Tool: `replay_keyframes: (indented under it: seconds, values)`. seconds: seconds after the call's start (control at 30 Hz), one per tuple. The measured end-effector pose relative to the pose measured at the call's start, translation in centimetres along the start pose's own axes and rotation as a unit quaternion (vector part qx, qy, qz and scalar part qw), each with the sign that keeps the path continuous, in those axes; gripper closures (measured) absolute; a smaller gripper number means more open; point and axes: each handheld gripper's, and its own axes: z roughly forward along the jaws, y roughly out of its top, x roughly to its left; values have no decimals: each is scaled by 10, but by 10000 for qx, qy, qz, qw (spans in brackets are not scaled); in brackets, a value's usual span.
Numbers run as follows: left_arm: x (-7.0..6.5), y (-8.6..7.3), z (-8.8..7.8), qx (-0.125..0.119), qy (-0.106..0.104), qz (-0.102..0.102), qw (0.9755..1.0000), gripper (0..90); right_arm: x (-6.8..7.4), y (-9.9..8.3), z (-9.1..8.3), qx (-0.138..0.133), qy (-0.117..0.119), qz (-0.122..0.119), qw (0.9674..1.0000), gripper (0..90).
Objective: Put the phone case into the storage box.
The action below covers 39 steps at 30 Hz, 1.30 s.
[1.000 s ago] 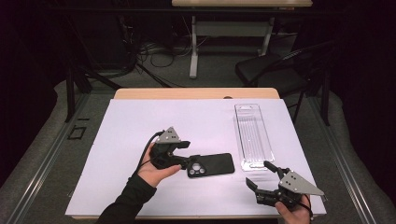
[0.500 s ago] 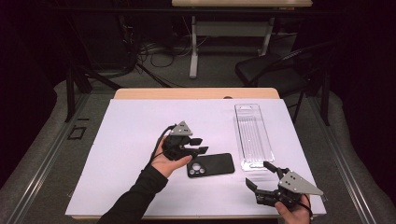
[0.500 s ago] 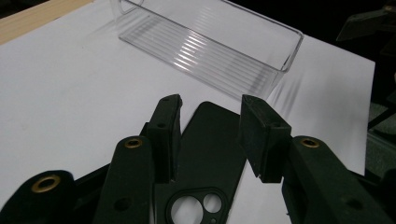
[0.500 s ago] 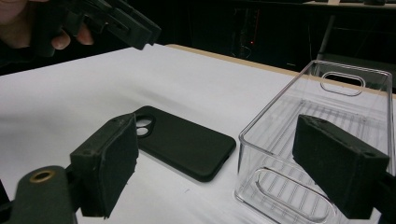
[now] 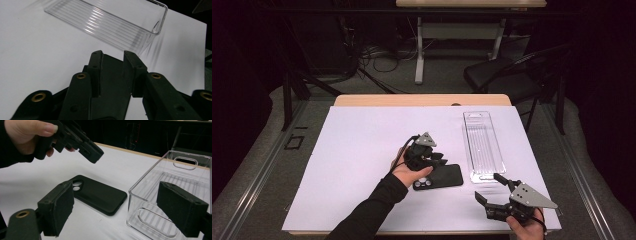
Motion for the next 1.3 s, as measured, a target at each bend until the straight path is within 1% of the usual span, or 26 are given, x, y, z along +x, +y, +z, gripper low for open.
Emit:
replay_keyframes:
  seconds: [0.07,0.17,0.23,0.3,0.37,0.43,0.5,0.57,0.67,0.7,0.73,0.77,0.8,0.83,0.87,0.9,0.93,0.97,1.0,1.03,1.1,1.13,1.17,1.23,1.27,1.3]
  values:
    - [0,1,3,-1,-13,3,10000,744,0,0,0,4,15,-2,10000,140]
    - [1,2,14,14,-143,-99,9998,761,0,0,0,18,21,-11,10000,140]
    - [2,2,17,44,-141,-78,9999,788,-1,-1,0,16,31,-9,10000,140]
    - [3,2,23,81,-154,-87,9998,800,-1,-1,1,-11,37,-8,10000,140]
    - [3,2,33,181,-171,-123,9996,837,-1,-1,1,10,43,5,10000,140]
    - [3,2,39,253,-196,-74,9995,861,-1,-1,0,16,45,-1,10000,140]
    - [1,2,42,299,-198,-73,9993,886,-2,-1,0,26,44,5,10000,140]
    - [-1,2,49,360,-182,-4,9992,900,-2,-1,0,26,49,15,10000,140]
    - [-3,2,56,378,-191,-19,9991,900,-2,-1,0,16,49,23,10000,140]
    - [-3,2,58,384,-235,-13,9990,900,-2,-1,0,9,47,20,10000,140]
    - [-3,2,58,384,-235,-13,9990,900,-2,-1,0,9,47,20,10000,140]
    - [-6,2,63,445,-223,11,9988,900,-2,-1,0,15,52,13,10000,140]
    - [-7,2,66,457,-270,-4,9986,900,-2,-1,0,20,55,13,10000,140]
    - [-7,2,66,457,-270,-4,9986,900,-2,-1,0,20,55,13,10000,140]
    - [-9,2,72,528,-279,63,9982,900,-2,-1,0,31,65,-10,10000,140]
    - [-9,2,72,528,-279,63,9982,900,-2,-1,0,31,65,-10,10000,140]
    - [-11,3,76,583,-318,85,9978,900,-2,-1,0,39,68,2,10000,140]
    - [-11,3,76,583,-318,85,9978,900,-2,-1,0,39,68,2,10000,140]
    - [-12,3,80,634,-320,93,9974,900,-2,-1,0,17,64,8,10000,140]
    - [-13,3,81,667,-259,108,9974,900,-2,-1,-1,11,65,7,10000,140]
    - [-13,3,83,656,-304,94,9973,900,-2,-1,-1,7,67,8,10000,140]
    - [-13,3,84,674,-253,97,9974,900,-2,-1,-1,12,71,23,10000,140]
    - [-13,3,87,678,-319,108,9971,900,-2,-1,-1,12,74,23,10000,140]
    - [-13,3,88,664,-323,94,9972,900,-2,-1,-1,10,78,21,10000,140]
    - [-13,3,89,693,-250,87,9972,900,-2,-1,-1,8,81,18,10000,140]
    - [-13,3,89,678,-302,77,9972,900,-2,-1,-1,16,85,14,10000,140]
